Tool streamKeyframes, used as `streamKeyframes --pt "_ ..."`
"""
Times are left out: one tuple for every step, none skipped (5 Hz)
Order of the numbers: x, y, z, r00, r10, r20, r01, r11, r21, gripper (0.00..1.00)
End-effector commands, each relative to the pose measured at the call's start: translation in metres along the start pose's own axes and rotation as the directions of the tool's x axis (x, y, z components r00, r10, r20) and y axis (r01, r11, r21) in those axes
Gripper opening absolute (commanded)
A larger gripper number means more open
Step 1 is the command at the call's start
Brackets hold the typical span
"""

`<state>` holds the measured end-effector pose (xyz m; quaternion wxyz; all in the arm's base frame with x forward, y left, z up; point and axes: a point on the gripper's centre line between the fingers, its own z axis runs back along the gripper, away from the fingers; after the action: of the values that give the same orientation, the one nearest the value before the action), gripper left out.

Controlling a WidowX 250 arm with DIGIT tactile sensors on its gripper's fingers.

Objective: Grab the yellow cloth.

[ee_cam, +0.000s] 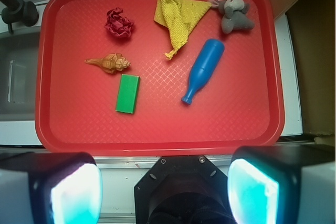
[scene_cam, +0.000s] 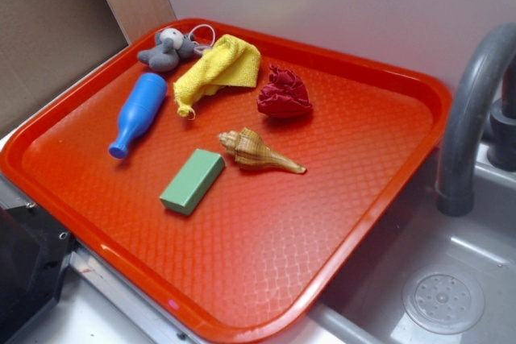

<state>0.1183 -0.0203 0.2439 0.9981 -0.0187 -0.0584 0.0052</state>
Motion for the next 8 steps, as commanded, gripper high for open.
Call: streamKeyframes --pt "0.0 0.0 0.0 1.0 0.0 0.0 0.0 1.0 0.0 1.0" --pt "0.027 0.008 -0.002 0.995 -0.006 0.098 0.0 0.998 0.056 1.0" --pt "0.055 0.012 -0.011 0.986 0.074 0.15 -0.084 0.994 0.063 1.0" --pt "0.081 0.015 -0.027 0.982 0.082 0.17 -0.098 0.991 0.089 1.0" --pt "0.106 0.024 -0.045 0.978 0.015 0.208 -0.047 0.988 0.146 1.0" --pt "0.131 0.033 -0.079 0.973 -0.152 0.172 0.112 0.968 0.222 1.0" --pt "0.142 0.037 -0.103 0.942 -0.326 0.079 0.296 0.919 0.259 1.0" --pt "0.155 0.035 -0.128 0.879 -0.476 -0.019 0.467 0.853 0.232 1.0"
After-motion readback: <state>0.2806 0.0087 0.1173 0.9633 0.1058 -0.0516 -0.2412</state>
